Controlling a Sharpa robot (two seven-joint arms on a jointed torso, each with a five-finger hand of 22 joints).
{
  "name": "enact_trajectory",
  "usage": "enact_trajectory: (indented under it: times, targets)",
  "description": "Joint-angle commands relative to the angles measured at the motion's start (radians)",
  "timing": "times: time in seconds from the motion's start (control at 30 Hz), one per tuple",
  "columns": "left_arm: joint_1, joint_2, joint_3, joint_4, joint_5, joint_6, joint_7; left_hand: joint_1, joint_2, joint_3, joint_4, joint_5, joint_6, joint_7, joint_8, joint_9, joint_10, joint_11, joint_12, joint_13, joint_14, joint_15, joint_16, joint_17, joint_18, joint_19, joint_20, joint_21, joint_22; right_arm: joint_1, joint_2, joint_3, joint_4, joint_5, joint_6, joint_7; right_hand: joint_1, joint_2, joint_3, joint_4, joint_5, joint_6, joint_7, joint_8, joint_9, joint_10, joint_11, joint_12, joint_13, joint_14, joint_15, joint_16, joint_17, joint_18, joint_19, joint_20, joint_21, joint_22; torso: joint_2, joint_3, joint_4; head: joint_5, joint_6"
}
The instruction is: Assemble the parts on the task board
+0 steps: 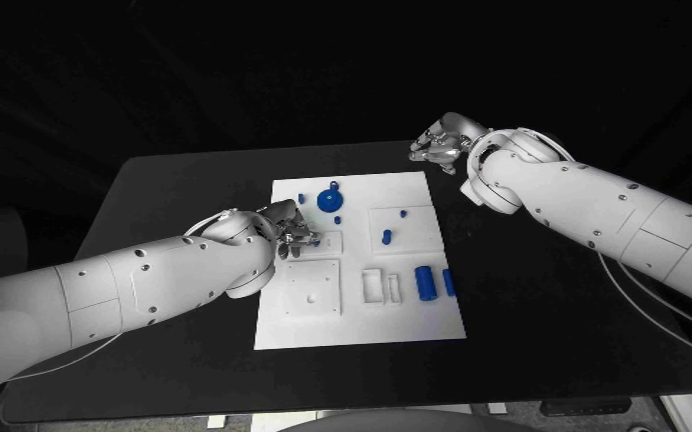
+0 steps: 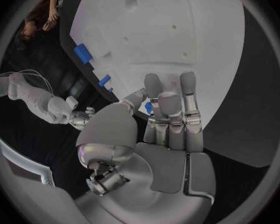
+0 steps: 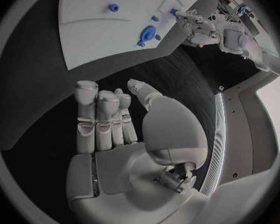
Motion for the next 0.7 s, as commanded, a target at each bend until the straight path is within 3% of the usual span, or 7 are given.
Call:
enact_trajectory:
  times: [0.03, 0.7]
  targets:
    - [0.000, 0.003, -0.001, -0.001, -0.011, 0.030, -0.004, 0.022, 0.020, 0.000, -0.007, 0.002, 0.218, -0.132, 0.003, 0.001, 0.019, -0.035, -0.001, -0.001, 0.001, -0.007, 0.005, -0.001, -0.015, 0.006, 0.000, 0.000, 0.017, 0.000, 0.000, 0.001, 0.002, 0.002, 0.008, 0.007, -0.006, -0.001, -0.002, 0.003, 0.001, -0.002, 0.001, 0.005, 0.000, -0.005, 0.001, -0.005, 0.000, -0.001, 0.002, -0.005, 0.000, 0.007, 0.047, 0.001, -0.006, 0.074, 0.000, 0.0002, 0.0006, -0.001, 0.000]
    - [0.000, -0.001, -0.003, 0.001, -0.024, 0.062, -0.015, 0.023, 0.020, 0.000, -0.007, 0.003, 0.218, -0.132, 0.003, 0.003, 0.019, -0.035, 0.000, -0.001, 0.000, -0.008, 0.007, -0.002, -0.017, 0.005, -0.002, 0.003, 0.017, -0.002, 0.000, 0.001, 0.002, 0.002, 0.009, 0.006, -0.006, -0.001, -0.002, 0.003, 0.001, -0.002, 0.001, 0.005, 0.000, -0.005, 0.001, -0.005, 0.000, -0.001, 0.002, -0.005, 0.000, 0.007, 0.047, 0.001, -0.006, 0.074, 0.000, 0.0001, 0.0007, 0.004, -0.004]
